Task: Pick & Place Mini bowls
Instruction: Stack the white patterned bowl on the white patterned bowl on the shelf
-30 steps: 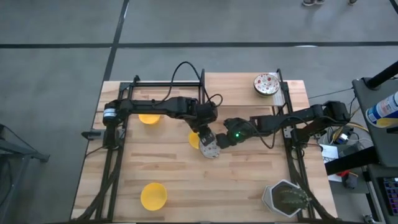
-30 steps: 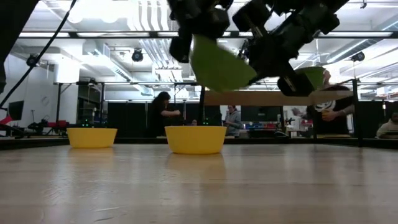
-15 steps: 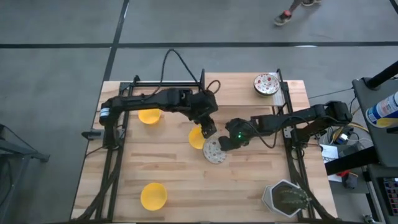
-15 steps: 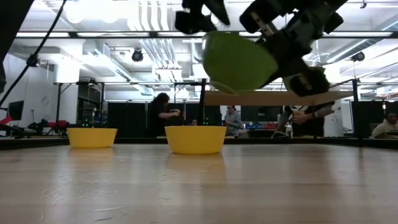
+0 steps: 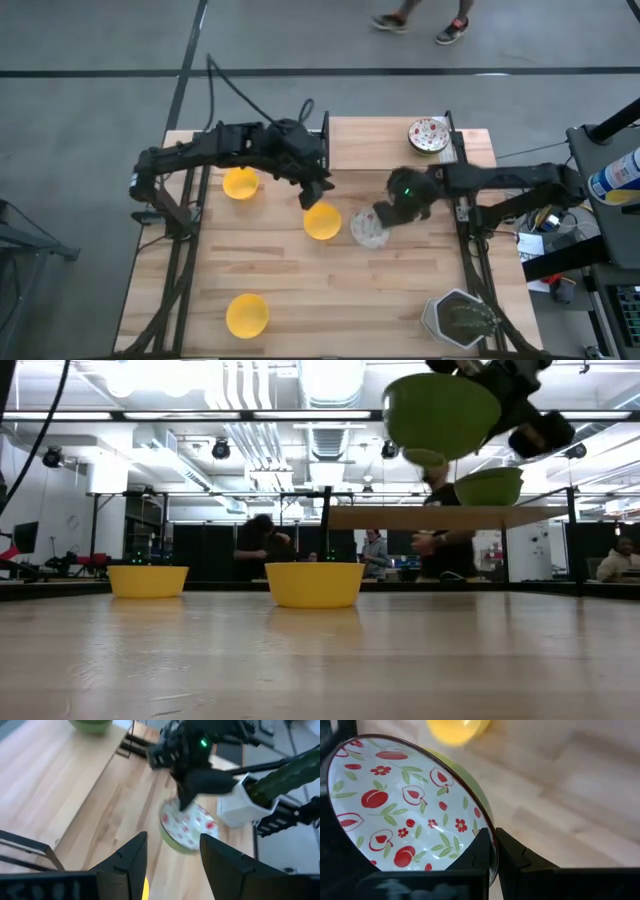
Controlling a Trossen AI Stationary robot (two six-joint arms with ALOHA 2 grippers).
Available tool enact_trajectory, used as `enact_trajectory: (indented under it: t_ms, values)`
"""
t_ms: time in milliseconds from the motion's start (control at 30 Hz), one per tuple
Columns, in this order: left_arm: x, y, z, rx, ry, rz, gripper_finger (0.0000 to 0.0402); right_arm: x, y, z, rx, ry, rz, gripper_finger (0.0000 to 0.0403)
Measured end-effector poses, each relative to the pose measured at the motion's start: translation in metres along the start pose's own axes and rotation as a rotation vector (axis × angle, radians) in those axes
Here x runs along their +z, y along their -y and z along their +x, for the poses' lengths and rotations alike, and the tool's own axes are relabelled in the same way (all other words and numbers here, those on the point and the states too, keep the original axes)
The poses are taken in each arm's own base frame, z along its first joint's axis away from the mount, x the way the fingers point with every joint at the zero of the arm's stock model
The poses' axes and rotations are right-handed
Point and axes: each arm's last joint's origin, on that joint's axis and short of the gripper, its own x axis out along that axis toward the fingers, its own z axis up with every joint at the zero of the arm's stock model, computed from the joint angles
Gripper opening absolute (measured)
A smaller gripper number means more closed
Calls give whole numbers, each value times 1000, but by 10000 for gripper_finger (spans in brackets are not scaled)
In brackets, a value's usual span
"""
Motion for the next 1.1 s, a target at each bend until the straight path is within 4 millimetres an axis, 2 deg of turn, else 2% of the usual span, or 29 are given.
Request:
enact_trajectory:
  t_ms: [100, 267, 567, 867, 1100]
  values:
    - [1, 0, -9, 6, 25, 0, 172, 8, 2, -32, -58, 80, 21, 8]
    - [1, 0, -13, 16, 37, 10, 172, 23, 6, -78, -115, 203, 42, 8]
    - [-2, 0, -13, 24, 9, 11, 172, 45, 11, -142, -172, 448, 71, 9]
    - [-3, 2, -9, 19, 4, 16, 172, 69, 44, -172, -300, 590, 200, 11]
    - [-9, 2, -1, 22, -22, 17, 172, 85, 67, -185, -304, 594, 303, 12]
